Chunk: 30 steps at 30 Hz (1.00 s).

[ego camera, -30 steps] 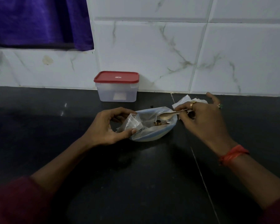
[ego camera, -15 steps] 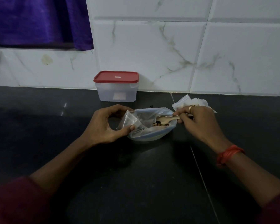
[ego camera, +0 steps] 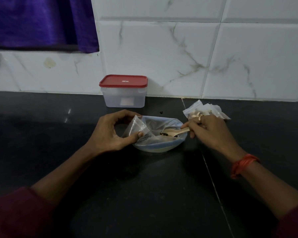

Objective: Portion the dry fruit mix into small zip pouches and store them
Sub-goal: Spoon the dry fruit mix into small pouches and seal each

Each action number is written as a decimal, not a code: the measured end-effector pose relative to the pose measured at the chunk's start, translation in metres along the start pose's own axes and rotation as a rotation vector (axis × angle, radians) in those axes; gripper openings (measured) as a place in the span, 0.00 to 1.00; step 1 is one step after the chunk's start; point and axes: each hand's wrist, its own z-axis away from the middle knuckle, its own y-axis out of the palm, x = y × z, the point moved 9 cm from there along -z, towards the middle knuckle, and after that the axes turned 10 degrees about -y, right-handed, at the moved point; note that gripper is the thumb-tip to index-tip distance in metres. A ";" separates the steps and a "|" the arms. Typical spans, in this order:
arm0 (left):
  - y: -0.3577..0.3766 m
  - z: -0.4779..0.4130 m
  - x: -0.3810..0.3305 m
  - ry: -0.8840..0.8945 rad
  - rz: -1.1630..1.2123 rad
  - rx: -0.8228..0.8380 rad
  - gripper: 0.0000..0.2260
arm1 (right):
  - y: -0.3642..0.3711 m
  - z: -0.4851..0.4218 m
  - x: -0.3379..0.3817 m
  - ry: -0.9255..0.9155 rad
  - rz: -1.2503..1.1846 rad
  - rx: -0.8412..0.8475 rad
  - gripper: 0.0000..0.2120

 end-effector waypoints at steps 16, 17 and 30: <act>0.000 0.001 -0.004 0.014 0.013 -0.007 0.20 | 0.009 0.008 -0.018 0.167 -0.171 -0.060 0.13; -0.002 0.002 -0.004 0.021 0.013 -0.019 0.19 | 0.009 0.009 -0.018 0.170 -0.184 -0.077 0.12; 0.004 0.001 -0.009 0.045 -0.041 -0.012 0.22 | -0.019 0.006 -0.018 0.144 0.000 -0.305 0.10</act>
